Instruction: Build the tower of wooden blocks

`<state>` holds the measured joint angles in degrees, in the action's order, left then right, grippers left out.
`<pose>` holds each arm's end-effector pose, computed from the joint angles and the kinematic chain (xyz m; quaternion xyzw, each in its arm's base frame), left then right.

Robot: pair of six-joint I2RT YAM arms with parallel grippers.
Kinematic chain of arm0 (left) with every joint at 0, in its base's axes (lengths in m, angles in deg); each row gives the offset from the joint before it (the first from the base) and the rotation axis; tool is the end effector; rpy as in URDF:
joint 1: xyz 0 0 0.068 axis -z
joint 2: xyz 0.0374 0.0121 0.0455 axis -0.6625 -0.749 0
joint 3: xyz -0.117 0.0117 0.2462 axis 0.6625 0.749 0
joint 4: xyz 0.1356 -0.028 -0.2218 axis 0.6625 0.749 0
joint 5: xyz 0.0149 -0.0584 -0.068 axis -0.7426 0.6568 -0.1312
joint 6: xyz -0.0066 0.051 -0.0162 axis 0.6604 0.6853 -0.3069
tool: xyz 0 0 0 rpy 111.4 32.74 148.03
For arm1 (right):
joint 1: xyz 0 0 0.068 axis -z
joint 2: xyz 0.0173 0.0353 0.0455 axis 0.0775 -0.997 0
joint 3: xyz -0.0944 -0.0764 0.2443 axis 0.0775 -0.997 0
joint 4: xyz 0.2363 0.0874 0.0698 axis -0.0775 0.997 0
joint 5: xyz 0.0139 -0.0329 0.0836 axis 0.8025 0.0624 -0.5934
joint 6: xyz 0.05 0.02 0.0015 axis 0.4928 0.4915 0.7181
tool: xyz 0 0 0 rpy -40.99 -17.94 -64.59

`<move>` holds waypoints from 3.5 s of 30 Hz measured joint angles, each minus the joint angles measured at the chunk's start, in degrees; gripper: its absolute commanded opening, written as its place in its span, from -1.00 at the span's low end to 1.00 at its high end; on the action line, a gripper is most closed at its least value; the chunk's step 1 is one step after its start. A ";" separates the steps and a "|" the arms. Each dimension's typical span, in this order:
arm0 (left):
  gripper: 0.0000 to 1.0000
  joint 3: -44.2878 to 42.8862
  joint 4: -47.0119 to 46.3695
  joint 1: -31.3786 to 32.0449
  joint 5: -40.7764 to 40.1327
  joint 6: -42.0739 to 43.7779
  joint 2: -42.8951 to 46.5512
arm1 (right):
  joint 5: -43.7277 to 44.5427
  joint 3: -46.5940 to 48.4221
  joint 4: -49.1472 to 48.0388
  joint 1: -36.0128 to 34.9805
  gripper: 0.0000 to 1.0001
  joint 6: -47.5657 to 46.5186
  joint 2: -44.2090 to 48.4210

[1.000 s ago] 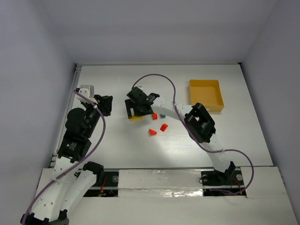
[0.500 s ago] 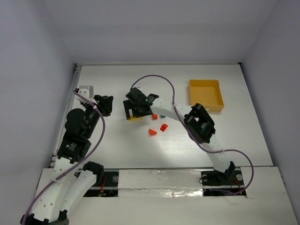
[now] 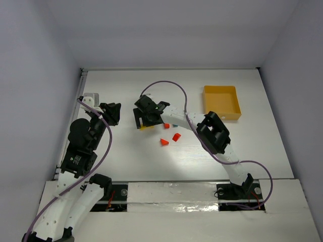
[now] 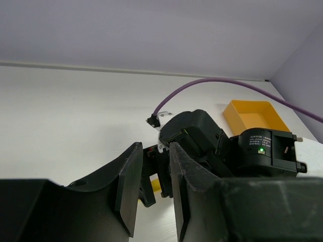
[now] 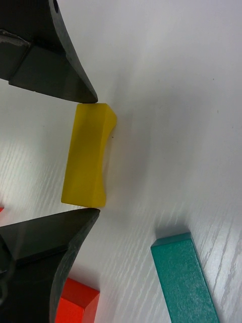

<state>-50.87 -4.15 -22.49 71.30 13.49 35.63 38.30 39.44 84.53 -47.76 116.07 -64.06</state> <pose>0.1289 -0.0438 0.3800 0.0287 0.6542 -0.2061 0.7272 0.3163 0.3962 0.1831 -0.1433 0.9400 0.1252 0.2832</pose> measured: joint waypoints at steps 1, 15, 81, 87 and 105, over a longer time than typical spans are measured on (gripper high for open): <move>-0.50 0.00 0.00 0.00 0.00 0.00 0.00 | 0.26 0.00 0.20 0.00 0.73 0.00 -0.07; -0.53 0.00 -0.07 0.00 0.00 -0.13 -0.07 | 4.33 1.16 2.49 0.00 0.52 -0.70 0.20; -0.60 0.02 -0.11 0.00 1.55 -0.13 -4.59 | -1.64 -22.32 -5.53 12.87 0.59 -7.19 17.99; -0.60 0.02 -0.11 0.00 1.53 -0.15 -4.59 | -1.81 -22.32 -5.60 12.87 0.60 -7.34 17.73; -0.60 0.02 -0.11 0.00 1.55 -0.13 -4.59 | -1.81 -22.32 -5.84 12.87 0.62 -7.32 17.73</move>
<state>-50.84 -4.26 -22.49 72.85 13.36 31.04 36.49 17.12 78.69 -34.88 108.75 -46.34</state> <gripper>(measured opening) 0.202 0.810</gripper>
